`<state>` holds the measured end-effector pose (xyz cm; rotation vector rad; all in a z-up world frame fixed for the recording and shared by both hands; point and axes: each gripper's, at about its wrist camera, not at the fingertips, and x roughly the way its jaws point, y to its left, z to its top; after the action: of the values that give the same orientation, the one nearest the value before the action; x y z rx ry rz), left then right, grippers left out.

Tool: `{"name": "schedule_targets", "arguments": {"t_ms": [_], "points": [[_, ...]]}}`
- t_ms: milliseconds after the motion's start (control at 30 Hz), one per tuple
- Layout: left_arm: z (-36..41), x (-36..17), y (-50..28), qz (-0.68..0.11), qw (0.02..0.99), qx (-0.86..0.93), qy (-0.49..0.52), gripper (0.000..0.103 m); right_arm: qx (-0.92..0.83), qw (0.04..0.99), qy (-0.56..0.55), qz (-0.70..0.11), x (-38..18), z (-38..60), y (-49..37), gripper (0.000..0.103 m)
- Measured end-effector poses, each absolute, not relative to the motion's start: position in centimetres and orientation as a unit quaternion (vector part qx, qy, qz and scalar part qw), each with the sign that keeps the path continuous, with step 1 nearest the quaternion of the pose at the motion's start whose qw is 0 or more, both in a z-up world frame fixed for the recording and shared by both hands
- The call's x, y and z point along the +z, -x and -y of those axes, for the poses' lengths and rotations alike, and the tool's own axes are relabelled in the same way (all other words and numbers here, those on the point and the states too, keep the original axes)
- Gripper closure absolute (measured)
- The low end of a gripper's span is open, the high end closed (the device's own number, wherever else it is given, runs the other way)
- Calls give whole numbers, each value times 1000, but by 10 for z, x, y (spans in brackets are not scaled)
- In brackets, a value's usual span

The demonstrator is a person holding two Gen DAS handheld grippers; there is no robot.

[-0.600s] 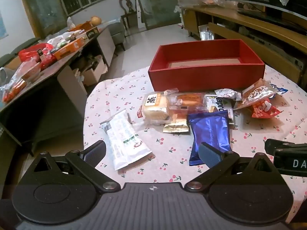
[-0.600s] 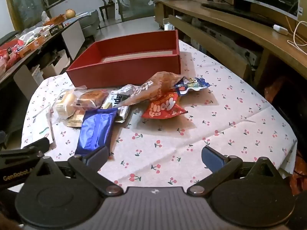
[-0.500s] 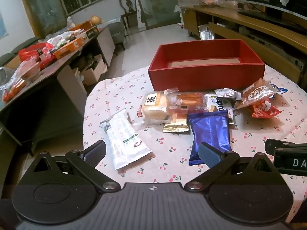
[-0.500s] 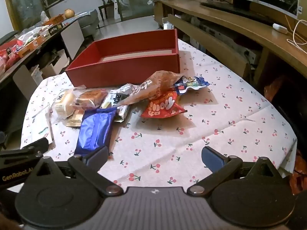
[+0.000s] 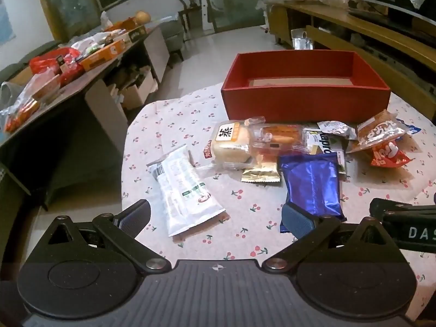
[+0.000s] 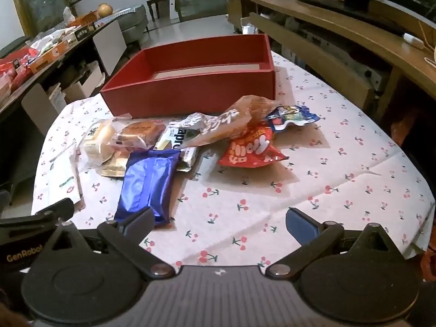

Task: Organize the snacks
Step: 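Grasp the white wrapped bar with the left tool while the right tool grasps the blue foil pack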

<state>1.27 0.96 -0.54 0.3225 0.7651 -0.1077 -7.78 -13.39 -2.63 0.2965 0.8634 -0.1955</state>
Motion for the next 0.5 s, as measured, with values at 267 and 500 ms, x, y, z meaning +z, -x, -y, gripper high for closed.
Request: {"name": "schedule_targets", "arguments": {"t_ms": [267, 500], "points": [[-14, -8, -21, -378, 911, -41, -156, 0, -75, 893, -139, -421, -26, 126, 66, 2], [-20, -9, -30, -386, 910, -35, -144, 0, -65, 891, -144, -426, -27, 123, 55, 7]]}}
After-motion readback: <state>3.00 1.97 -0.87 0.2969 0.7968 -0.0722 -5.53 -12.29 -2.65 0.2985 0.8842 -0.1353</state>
